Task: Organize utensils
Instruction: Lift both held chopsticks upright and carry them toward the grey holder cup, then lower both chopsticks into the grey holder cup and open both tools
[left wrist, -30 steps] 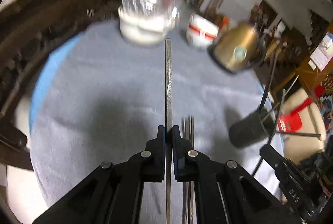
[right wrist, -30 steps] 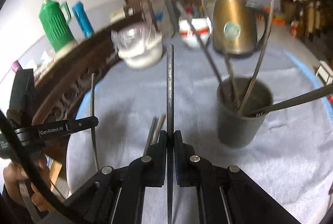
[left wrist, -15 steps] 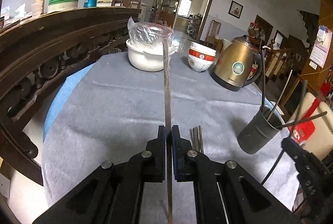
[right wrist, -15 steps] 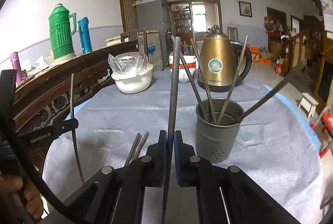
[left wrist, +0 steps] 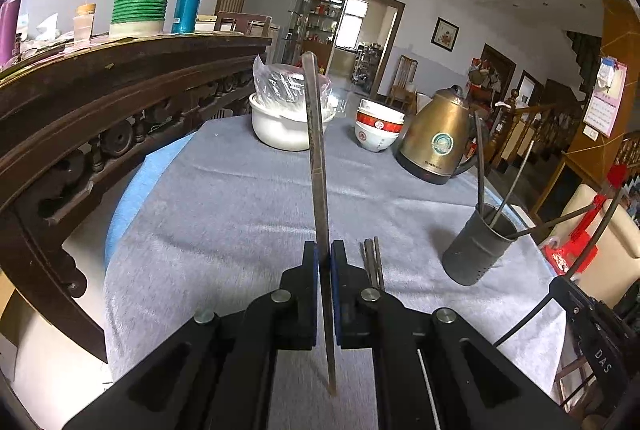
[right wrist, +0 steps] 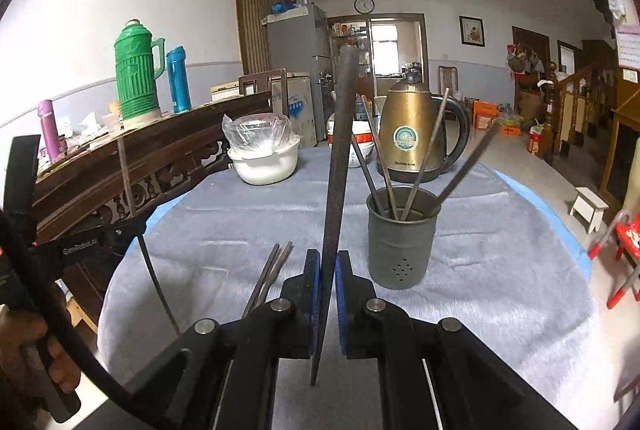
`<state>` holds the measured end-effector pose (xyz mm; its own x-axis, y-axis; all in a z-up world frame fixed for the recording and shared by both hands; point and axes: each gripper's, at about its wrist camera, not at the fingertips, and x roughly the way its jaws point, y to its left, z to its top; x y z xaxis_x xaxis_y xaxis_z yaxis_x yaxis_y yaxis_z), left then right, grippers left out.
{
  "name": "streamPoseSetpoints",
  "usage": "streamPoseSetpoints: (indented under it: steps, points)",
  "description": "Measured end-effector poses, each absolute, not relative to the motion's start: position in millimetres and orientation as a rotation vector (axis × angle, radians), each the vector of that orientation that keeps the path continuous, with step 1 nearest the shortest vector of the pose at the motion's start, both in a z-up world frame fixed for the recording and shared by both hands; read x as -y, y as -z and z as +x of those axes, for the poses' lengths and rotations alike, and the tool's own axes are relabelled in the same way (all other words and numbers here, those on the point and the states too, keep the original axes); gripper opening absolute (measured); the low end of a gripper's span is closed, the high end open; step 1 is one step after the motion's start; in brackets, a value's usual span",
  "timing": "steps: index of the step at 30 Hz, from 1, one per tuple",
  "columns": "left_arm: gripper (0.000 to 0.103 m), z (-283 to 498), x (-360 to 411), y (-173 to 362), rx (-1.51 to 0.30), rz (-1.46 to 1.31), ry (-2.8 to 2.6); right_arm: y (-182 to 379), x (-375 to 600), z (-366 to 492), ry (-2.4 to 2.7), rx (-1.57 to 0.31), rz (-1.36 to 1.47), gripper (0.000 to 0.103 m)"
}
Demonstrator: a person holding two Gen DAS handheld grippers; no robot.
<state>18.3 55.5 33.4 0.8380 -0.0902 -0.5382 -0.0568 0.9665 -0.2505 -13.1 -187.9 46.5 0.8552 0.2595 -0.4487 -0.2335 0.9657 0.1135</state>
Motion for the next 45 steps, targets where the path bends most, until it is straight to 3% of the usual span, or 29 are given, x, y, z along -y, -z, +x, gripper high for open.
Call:
streamPoseSetpoints:
  steps: [29,45]
  points:
    - [0.006,7,-62,-45,-0.590,-0.367,0.042,-50,246,-15,-0.229,-0.472,0.291,0.008]
    - [0.006,43,-28,-116,-0.487,-0.467,0.213,-91,336,-6,-0.102,-0.346,0.412,0.008]
